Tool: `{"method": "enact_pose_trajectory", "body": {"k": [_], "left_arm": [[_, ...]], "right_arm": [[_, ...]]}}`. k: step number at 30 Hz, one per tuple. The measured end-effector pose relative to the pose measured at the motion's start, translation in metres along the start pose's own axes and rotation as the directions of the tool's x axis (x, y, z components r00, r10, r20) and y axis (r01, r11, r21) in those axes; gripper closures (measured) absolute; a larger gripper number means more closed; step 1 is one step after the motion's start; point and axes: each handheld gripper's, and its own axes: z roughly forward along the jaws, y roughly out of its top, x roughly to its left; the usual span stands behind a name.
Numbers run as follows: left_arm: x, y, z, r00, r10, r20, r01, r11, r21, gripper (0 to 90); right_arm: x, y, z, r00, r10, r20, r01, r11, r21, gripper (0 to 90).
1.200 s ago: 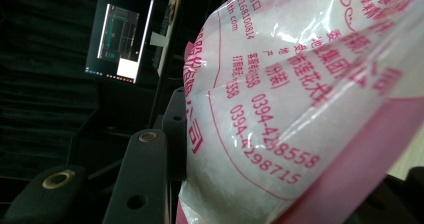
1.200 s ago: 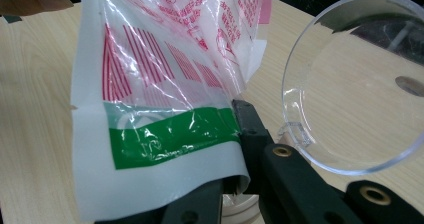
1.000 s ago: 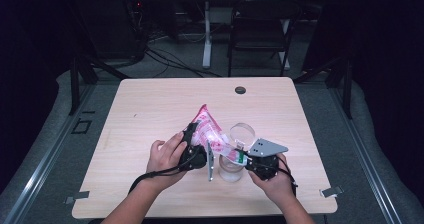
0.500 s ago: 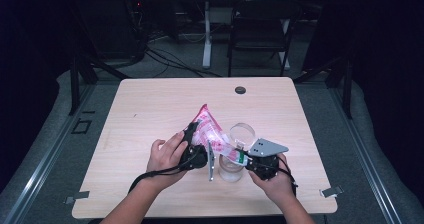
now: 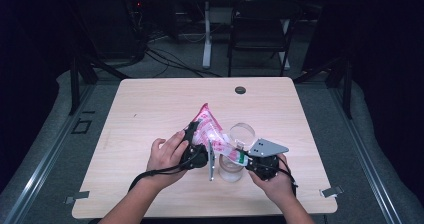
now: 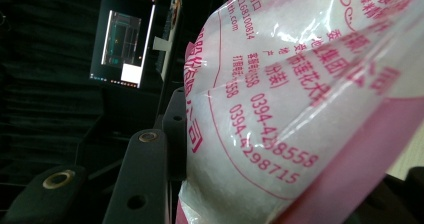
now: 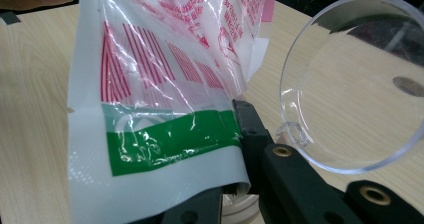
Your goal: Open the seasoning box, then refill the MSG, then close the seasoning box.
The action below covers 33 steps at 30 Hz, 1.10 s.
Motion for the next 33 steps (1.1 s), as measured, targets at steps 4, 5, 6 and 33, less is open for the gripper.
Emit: {"method": "enact_pose_trajectory", "body": {"k": [4, 5, 6, 33], "left_arm": [[-0.0004, 0.0011, 0.0004, 1.0000, 0.004, 0.000, -0.004, 1.0000, -0.002, 60.9], [-0.0005, 0.0012, 0.0002, 1.0000, 0.005, -0.001, -0.005, 1.0000, -0.001, 60.9], [-0.0002, 0.0015, 0.0001, 1.0000, 0.008, -0.002, -0.008, 1.0000, 0.000, 61.0], [0.0020, 0.0024, -0.0002, 0.9991, 0.043, -0.007, -0.043, 0.9991, 0.006, 61.5]], "right_arm": [[0.0000, -0.0007, 0.0002, 1.0000, 0.000, 0.002, 0.000, 1.000, 0.003, 89.4], [0.0001, -0.0008, -0.0003, 1.0000, -0.001, 0.004, 0.001, 1.000, 0.004, 89.4], [0.0001, -0.0007, -0.0004, 1.0000, 0.000, 0.004, 0.000, 1.000, 0.003, 89.4], [0.0007, 0.0002, 0.0006, 1.0000, -0.004, 0.006, 0.004, 1.000, 0.001, 89.4]]}}
